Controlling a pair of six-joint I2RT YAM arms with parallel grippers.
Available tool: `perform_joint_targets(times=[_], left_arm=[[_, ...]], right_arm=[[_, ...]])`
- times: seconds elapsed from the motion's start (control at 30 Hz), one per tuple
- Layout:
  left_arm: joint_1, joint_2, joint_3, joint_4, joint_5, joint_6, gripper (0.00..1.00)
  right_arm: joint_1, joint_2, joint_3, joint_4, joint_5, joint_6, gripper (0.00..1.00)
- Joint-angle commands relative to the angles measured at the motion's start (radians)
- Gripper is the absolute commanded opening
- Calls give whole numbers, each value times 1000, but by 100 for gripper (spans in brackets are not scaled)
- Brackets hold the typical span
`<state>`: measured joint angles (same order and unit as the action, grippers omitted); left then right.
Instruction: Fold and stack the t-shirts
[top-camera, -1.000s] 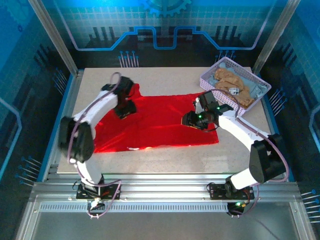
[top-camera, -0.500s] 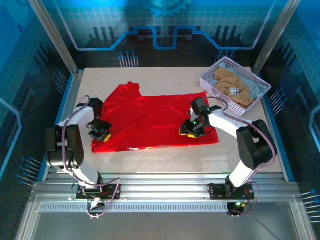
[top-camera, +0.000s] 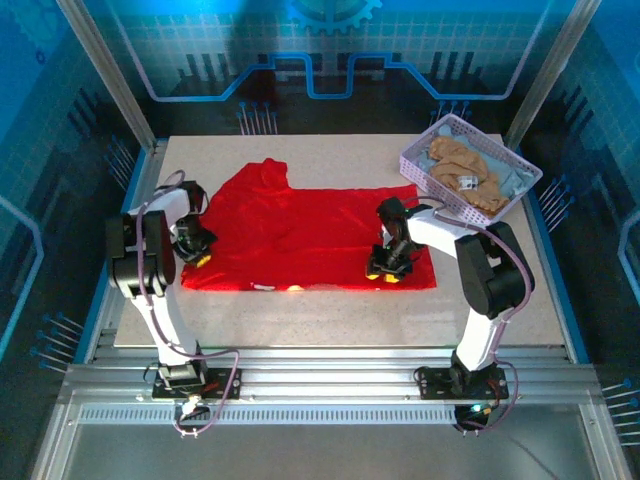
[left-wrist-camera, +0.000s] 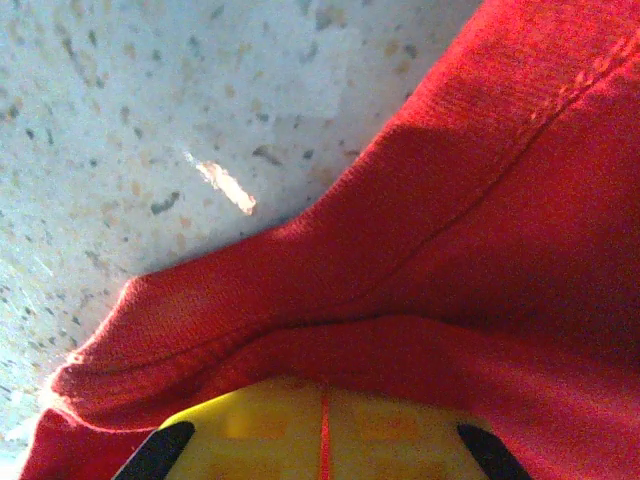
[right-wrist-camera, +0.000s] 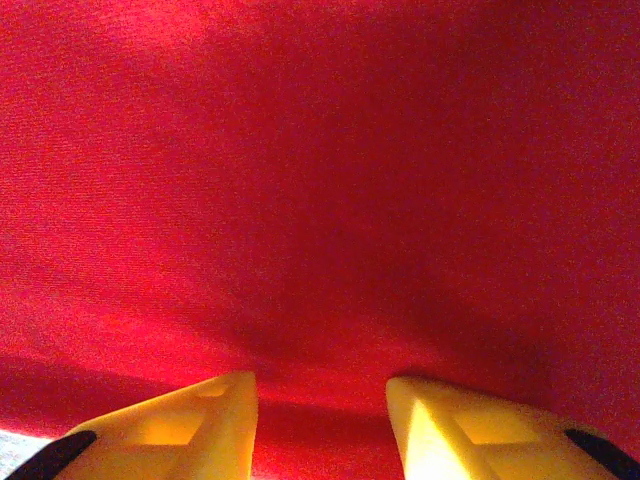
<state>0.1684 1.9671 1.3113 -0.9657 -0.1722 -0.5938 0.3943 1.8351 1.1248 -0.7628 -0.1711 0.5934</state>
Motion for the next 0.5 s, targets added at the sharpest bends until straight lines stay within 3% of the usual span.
perform_joint_targets(times=[0.0, 0.23, 0.4, 0.47], left_arm=[[28, 21, 23, -14, -164, 69, 10], [22, -115, -2, -33, -284, 110, 26], [6, -310, -79, -80, -211, 2, 33], [-4, -397, -148, -73, -110, -83, 34]], right_arm=[[1, 52, -18, -90, 108, 2, 42], [8, -17, -3, -55, 79, -10, 43], [15, -76, 23, -66, 59, 8, 44], [14, -114, 27, -75, 63, 22, 46]])
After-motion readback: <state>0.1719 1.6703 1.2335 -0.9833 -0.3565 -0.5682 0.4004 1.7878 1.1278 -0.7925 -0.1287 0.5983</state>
